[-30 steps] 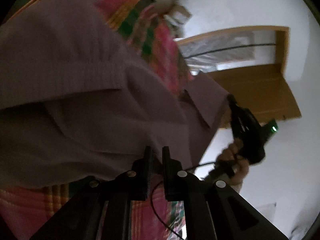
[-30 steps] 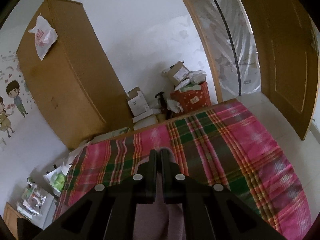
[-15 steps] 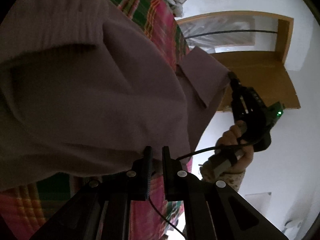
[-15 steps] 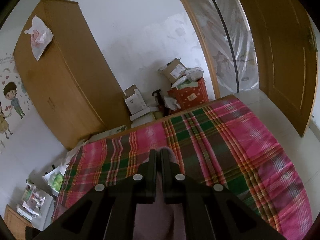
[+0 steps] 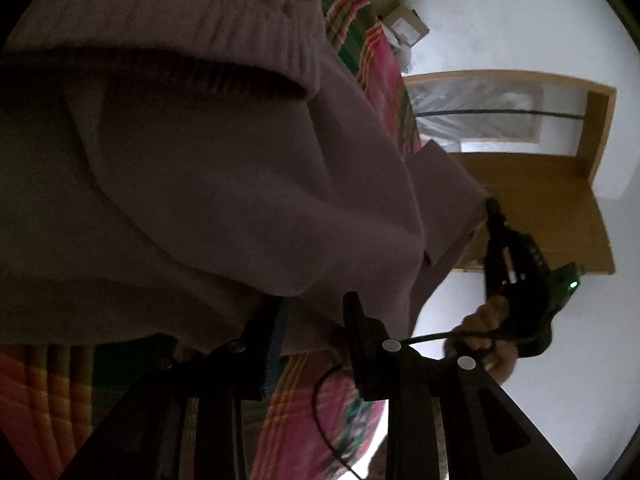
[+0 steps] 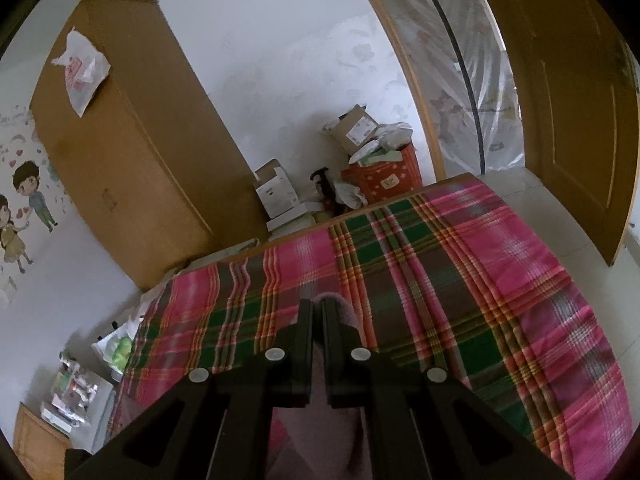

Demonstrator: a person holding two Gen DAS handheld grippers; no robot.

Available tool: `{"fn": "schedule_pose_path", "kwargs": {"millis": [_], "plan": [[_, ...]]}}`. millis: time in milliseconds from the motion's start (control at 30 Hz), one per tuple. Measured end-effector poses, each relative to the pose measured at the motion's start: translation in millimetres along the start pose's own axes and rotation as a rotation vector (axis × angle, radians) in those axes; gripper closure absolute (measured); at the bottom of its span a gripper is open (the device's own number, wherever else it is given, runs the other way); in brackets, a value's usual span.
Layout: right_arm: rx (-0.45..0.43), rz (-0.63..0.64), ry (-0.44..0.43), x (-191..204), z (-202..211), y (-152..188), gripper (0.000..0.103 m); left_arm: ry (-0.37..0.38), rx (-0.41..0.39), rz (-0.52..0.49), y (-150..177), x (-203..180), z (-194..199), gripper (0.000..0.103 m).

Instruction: Fold clothes

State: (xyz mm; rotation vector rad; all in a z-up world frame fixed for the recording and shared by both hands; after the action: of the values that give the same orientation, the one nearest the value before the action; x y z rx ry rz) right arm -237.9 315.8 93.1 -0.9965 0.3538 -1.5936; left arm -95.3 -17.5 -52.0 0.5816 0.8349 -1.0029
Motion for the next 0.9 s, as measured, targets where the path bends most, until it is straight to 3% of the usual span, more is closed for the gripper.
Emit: {"fn": "schedule_pose_path", "kwargs": {"millis": [167,300,533,633,900], "plan": [[0.007,-0.003,-0.011,2.6,-2.8,4.7,0.099,-0.024,-0.034,0.0,-5.5,-5.1,-1.5,0.074],[0.006,0.015,-0.001,2.1,-0.6,8.7,0.099,-0.005,-0.085,0.033,-17.2,-10.0,1.1,0.074],[0.017,-0.015,0.022,-16.4,0.4,11.8,0.098,0.066,-0.106,0.096,-23.5,-16.1,-1.1,0.074],[0.031,-0.022,0.034,-24.9,1.2,15.4,0.098,0.077,-0.14,0.068,-23.7,-28.9,1.8,0.094],[0.065,-0.053,0.052,-44.8,0.3,24.1,0.097,0.094,-0.192,0.028,-41.4,-47.6,12.9,0.098]]}}
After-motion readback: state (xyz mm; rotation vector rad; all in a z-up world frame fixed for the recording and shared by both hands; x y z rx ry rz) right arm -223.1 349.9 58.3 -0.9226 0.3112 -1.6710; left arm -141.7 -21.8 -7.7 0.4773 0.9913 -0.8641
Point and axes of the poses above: each gripper's, at about its wrist camera, not at the fingertips, and z roughly against the way its jaws point, x to its left, y to its underside, the point moved 3 cm from there along -z, roughly the way its jaws point, and after that the axes turned 4 degrees about x, right-handed, at the moved point
